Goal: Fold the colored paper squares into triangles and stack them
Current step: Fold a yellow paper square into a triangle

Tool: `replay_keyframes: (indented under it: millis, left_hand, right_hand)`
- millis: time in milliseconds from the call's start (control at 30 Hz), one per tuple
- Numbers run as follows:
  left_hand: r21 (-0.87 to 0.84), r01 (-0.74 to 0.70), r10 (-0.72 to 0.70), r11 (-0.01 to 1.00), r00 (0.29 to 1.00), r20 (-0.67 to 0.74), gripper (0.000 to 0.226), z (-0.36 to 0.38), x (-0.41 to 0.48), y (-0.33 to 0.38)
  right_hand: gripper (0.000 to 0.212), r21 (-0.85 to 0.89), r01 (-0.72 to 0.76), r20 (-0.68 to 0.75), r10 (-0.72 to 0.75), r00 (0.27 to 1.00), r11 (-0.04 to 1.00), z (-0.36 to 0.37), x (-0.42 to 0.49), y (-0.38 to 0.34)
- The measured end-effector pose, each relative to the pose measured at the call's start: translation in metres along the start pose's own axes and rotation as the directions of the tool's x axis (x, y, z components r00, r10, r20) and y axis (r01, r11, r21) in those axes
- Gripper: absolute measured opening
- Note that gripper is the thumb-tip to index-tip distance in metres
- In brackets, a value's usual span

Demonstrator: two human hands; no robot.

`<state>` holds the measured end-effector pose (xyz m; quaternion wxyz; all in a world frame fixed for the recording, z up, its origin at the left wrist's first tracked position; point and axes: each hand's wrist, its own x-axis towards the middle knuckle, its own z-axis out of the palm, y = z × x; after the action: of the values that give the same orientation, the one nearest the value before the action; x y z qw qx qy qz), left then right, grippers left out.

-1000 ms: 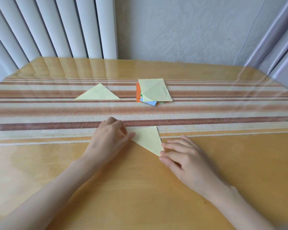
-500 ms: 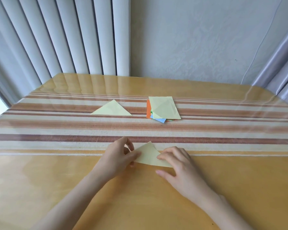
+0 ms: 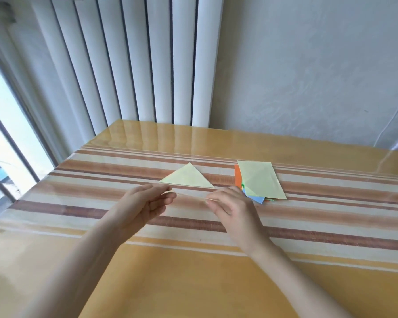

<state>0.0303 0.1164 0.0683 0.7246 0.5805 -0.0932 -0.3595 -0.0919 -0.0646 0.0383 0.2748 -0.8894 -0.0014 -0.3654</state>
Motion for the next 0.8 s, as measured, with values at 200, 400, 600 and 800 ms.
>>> replay_keyframes:
  millis: [200, 400, 600, 800]
  left_hand:
    - [0.444, -0.275, 0.371, 0.853, 0.917, -0.144, 0.005, -0.016, 0.053, 0.003]
    - [0.862, -0.245, 0.558, 0.443, 0.828, -0.052, 0.005, -0.013, 0.098, -0.02]
    - [0.951, -0.213, 0.627, 0.223, 0.778, 0.027, 0.007, -0.017, 0.112, -0.038]
    - [0.993, -0.116, 0.664, -0.034, 0.739, 0.11, 0.007, -0.019, 0.104, -0.044]
  right_hand:
    - [0.028, -0.487, 0.201, -0.075, -0.27, 0.96, 0.85, 0.031, 0.027, 0.043]
    - [0.024, -0.575, 0.18, 0.06, -0.179, 0.982, 0.798, 0.054, 0.03, 0.069]
    - [0.033, -0.559, 0.051, 0.142, 0.035, 0.989, 0.828, 0.057, 0.028, 0.072]
    - [0.052, -0.581, -0.028, 0.265, 0.222, 0.938, 0.813, 0.049, 0.029, 0.057]
